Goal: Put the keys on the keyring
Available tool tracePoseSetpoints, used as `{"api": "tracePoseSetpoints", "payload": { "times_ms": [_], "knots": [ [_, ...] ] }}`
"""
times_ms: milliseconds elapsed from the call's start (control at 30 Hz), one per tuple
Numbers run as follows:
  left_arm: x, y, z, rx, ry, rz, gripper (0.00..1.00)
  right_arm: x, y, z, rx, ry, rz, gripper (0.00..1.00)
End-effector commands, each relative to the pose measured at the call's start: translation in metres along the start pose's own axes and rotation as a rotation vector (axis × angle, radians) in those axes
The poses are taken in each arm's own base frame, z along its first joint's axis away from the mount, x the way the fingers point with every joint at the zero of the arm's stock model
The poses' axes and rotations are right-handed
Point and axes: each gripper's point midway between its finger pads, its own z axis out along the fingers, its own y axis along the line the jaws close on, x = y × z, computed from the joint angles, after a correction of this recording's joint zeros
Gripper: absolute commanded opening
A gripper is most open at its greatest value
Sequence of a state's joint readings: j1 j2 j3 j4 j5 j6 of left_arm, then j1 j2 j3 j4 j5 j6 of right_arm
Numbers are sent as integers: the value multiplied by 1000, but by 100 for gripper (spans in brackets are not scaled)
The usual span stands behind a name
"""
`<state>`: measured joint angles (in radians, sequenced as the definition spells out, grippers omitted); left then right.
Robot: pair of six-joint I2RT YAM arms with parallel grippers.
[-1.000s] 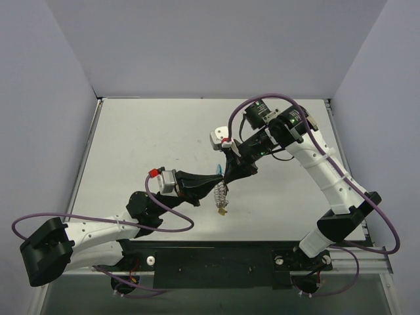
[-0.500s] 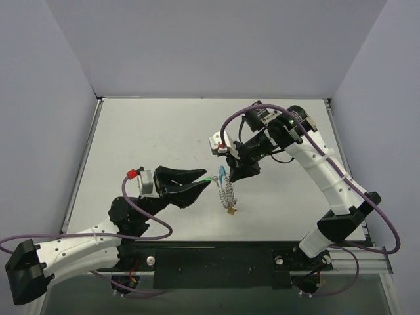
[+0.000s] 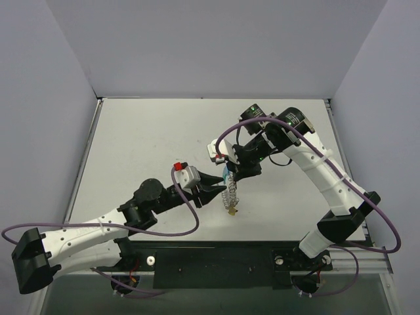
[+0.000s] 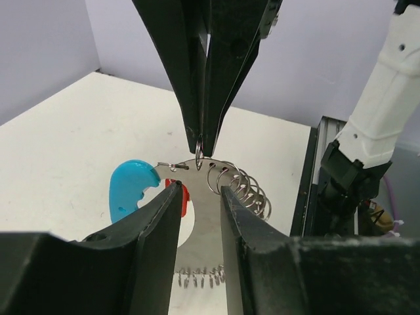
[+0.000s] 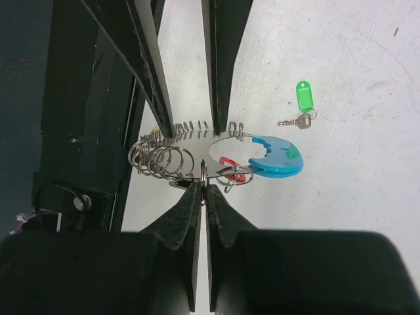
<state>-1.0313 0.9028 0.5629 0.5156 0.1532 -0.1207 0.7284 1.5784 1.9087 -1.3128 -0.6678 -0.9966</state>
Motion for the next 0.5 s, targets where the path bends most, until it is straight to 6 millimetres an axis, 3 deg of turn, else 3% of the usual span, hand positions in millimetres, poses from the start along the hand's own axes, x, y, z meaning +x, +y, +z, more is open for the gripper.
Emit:
{"api": "tracePoseSetpoints", "payload": {
  "times_ms": [0,467],
  "knots": [
    [-24,3,16,-6,-50,86,39,15,33,-6,-98,65,51,0],
    [-33,2,28,1,-126,60,35,16,35,-3,-127,72,69,0]
  ]
}}
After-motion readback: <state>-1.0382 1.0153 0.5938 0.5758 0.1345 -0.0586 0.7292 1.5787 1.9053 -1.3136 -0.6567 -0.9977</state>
